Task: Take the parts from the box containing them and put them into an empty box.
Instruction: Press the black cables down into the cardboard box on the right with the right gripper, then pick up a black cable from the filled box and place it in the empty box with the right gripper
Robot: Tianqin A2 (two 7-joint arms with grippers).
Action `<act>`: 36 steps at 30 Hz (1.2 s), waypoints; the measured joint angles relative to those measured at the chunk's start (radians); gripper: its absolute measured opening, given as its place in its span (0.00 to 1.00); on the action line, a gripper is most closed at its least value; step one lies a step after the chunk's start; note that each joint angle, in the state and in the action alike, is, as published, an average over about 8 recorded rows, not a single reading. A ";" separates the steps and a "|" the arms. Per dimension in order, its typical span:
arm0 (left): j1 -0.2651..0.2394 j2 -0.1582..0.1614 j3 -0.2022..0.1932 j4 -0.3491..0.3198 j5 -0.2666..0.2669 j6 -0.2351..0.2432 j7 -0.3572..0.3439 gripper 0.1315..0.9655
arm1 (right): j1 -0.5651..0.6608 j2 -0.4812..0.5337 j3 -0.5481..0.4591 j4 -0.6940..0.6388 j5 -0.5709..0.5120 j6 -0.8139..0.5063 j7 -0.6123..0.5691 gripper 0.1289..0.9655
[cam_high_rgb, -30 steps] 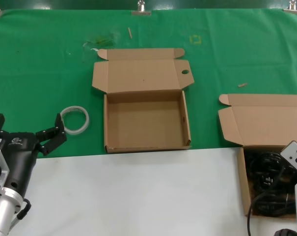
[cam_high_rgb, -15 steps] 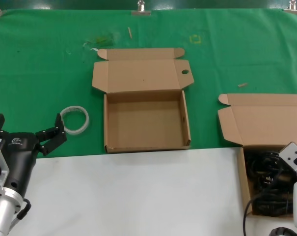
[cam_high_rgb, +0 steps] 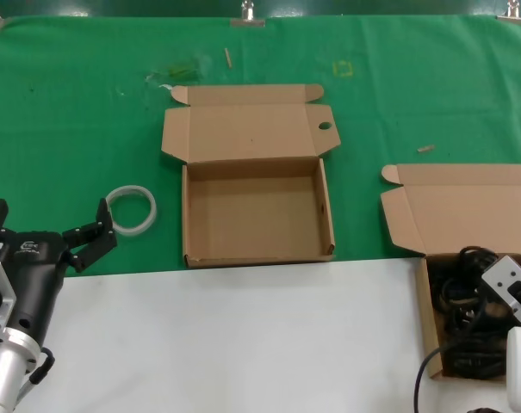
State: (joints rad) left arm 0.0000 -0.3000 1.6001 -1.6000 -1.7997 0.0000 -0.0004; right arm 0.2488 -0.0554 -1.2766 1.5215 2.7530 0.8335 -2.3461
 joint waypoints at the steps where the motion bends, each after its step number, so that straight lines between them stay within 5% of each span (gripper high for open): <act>1: 0.000 0.000 0.000 0.000 0.000 0.000 0.000 1.00 | -0.003 -0.001 -0.002 0.004 0.000 0.002 0.003 0.31; 14: 0.000 0.000 0.000 0.000 0.000 0.000 0.000 1.00 | -0.032 -0.004 -0.079 0.102 0.000 0.051 0.054 0.09; 21: 0.000 0.000 0.000 0.000 0.000 0.000 0.000 1.00 | -0.052 -0.004 -0.190 0.196 0.000 0.094 0.126 0.08; 28: 0.000 0.000 0.000 0.000 0.000 0.000 0.000 1.00 | -0.033 -0.004 -0.412 0.237 0.000 0.085 0.323 0.08; 36: 0.000 0.000 0.000 0.000 0.000 0.000 0.000 1.00 | 0.082 -0.002 -0.727 0.125 0.000 -0.004 0.617 0.08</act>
State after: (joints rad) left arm 0.0000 -0.3000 1.6000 -1.6000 -1.7997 0.0000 -0.0003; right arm 0.3313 -0.0573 -2.0035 1.6462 2.7530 0.8291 -1.7293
